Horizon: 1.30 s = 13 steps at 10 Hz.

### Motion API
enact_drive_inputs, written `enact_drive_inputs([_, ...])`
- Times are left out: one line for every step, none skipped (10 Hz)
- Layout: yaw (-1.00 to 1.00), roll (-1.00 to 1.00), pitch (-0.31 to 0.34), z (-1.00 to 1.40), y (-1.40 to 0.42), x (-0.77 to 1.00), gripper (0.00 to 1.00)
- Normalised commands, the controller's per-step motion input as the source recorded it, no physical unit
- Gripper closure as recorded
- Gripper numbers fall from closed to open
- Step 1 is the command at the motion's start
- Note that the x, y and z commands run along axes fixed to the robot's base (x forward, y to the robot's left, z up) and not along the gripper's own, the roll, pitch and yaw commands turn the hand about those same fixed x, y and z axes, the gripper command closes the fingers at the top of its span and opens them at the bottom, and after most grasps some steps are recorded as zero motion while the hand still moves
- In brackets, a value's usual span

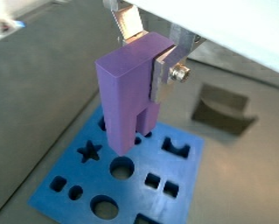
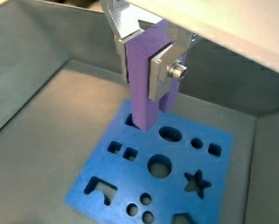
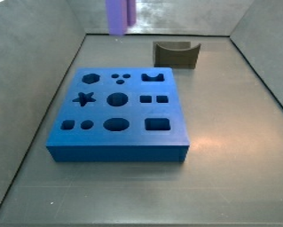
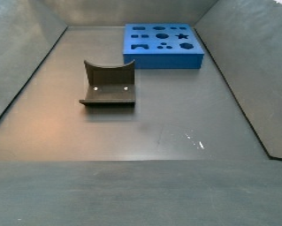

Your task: Insert the double-square object.

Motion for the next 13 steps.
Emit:
enact_drive_inputs([-0.86, -0.13, -0.079, -0.58, 0.00, 0.18, 1.00])
enact_drive_inputs([-0.86, -0.11, -0.039, -0.61, 0.01, 0.21, 1.00])
enact_drive_inputs([-0.88, -0.11, -0.039, -0.61, 0.01, 0.19, 1.00])
enact_drive_inputs([-0.95, -0.08, -0.026, -0.57, 0.00, 0.08, 1.00])
enact_drive_inputs([-0.97, -0.07, -0.027, -0.51, 0.00, 0.05, 1.00])
enact_drive_inputs([-0.99, -0.07, -0.024, -0.46, 0.00, 0.03, 1.00])
enact_drive_inputs([-1.00, -0.04, 0.000, -0.32, 0.00, 0.01, 1.00])
enact_drive_inputs([-1.00, 0.00, 0.000, -0.23, 0.00, 0.00, 1.00])
enact_drive_inputs([-1.00, 0.00, 0.000, -0.17, 0.00, 0.00, 1.00])
enact_drive_inputs([-1.00, 0.00, 0.000, -0.13, 0.00, 0.00, 1.00])
enact_drive_inputs([-1.00, 0.03, 0.000, -0.20, 0.00, 0.07, 1.00])
enact_drive_inputs([-0.98, 0.06, -0.004, -0.23, 0.03, 0.11, 1.00])
enact_drive_inputs([-0.99, 0.06, -0.010, -0.22, 0.03, 0.10, 1.00])
